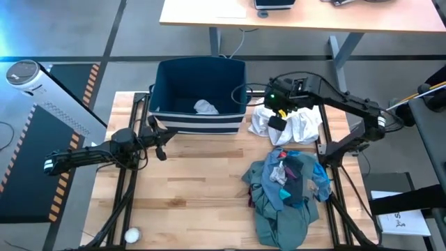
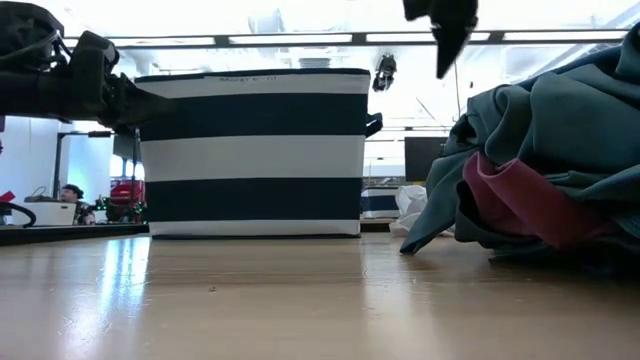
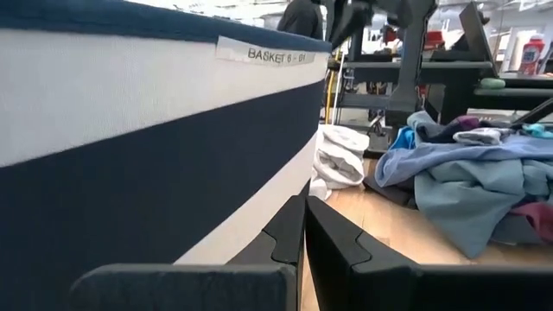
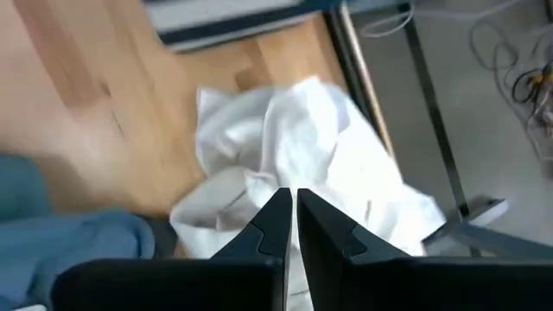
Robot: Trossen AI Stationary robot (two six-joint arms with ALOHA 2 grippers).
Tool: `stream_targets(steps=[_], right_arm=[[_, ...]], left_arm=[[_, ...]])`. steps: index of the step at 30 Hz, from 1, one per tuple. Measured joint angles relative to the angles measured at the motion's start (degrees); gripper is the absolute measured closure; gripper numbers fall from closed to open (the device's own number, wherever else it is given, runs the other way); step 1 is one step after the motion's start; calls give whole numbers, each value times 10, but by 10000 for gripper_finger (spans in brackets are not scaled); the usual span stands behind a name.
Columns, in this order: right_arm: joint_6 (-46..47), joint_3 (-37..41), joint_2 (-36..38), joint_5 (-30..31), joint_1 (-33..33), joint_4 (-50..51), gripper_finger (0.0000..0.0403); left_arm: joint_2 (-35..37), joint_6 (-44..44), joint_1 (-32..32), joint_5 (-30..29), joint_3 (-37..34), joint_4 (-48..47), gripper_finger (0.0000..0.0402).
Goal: Sort clothes
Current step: Put the white blanket into the blue laundry organizer
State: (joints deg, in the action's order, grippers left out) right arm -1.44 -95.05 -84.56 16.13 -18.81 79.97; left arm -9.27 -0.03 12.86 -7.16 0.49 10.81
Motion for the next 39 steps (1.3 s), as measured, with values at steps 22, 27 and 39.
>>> stream_targets(steps=[22,27,39], right_arm=[[-51,326,46,28,-14,-182,221],[-73,358,46,40,-56,-210,168],[-131,397,29,14,-186,-316,113]], left_arm=[[-4,10,0,1,0,15,402],[-8,11,0,1,0,17,402],[-13,11,0,1,0,18,402]])
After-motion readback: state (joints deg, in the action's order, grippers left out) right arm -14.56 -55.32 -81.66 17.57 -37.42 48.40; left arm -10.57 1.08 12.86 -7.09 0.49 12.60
